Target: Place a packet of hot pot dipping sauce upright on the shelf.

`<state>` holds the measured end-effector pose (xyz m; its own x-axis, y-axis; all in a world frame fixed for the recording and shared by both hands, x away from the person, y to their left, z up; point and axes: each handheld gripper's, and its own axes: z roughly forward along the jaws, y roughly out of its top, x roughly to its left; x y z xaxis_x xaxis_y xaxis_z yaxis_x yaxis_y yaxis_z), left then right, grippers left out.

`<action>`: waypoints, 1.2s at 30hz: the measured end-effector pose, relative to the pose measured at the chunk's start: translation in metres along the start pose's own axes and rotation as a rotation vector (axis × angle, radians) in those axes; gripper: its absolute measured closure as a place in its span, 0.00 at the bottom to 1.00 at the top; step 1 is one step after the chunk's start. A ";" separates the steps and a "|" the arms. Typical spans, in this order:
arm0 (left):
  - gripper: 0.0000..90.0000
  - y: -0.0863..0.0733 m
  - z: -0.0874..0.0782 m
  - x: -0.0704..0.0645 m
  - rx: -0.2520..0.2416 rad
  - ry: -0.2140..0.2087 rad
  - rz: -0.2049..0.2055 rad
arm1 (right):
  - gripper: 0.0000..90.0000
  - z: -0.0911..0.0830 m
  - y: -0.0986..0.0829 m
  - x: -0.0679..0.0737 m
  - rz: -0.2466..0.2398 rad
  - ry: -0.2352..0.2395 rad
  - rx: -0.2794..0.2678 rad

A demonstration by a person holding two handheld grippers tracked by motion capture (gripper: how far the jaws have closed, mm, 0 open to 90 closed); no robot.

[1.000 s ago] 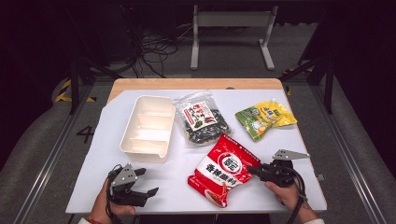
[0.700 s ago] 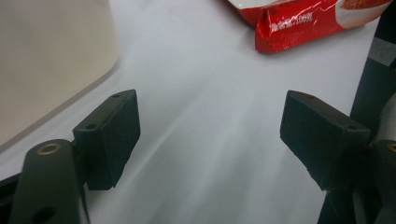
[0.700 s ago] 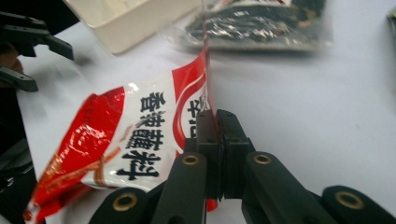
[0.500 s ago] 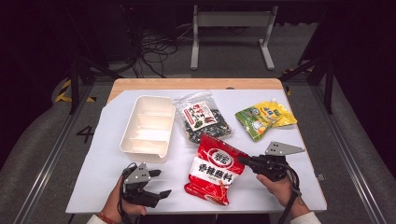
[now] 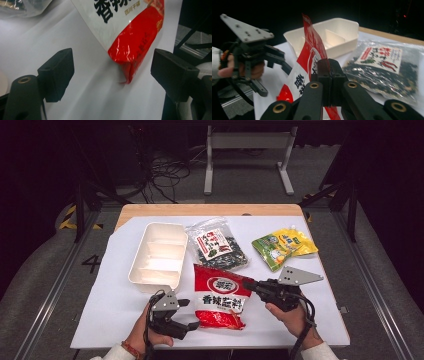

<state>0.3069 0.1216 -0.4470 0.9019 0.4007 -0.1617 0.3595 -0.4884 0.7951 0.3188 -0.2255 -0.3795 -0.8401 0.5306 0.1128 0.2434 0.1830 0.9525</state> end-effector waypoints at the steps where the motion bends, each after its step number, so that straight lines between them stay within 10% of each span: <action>1: 0.22 0.002 0.002 0.000 -0.012 -0.006 0.000 | 1.00 -0.001 0.002 0.002 0.004 0.019 -0.014; 13: 0.36 0.023 0.012 0.003 -0.108 -0.033 -0.023 | 1.00 0.013 0.015 0.018 -0.032 0.082 -0.054; 20: 0.90 0.026 0.010 0.006 -0.156 -0.058 -0.010 | 0.99 0.014 0.014 0.020 -0.026 0.072 -0.065; 25: 1.00 0.029 0.004 0.003 -0.186 -0.086 0.005 | 0.83 0.011 0.010 0.020 -0.045 0.023 -0.032; 28: 1.00 0.031 -0.001 -0.001 -0.186 -0.079 0.027 | 0.49 0.001 0.004 0.021 -0.032 -0.017 0.025; 36: 1.00 0.037 -0.012 -0.006 -0.185 -0.051 0.063 | 0.33 -0.033 -0.032 0.017 0.033 -0.121 0.153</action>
<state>0.3117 0.1102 -0.4096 0.9337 0.3319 -0.1343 0.2565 -0.3583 0.8977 0.2809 -0.2498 -0.3989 -0.7686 0.6320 0.0994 0.3479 0.2825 0.8939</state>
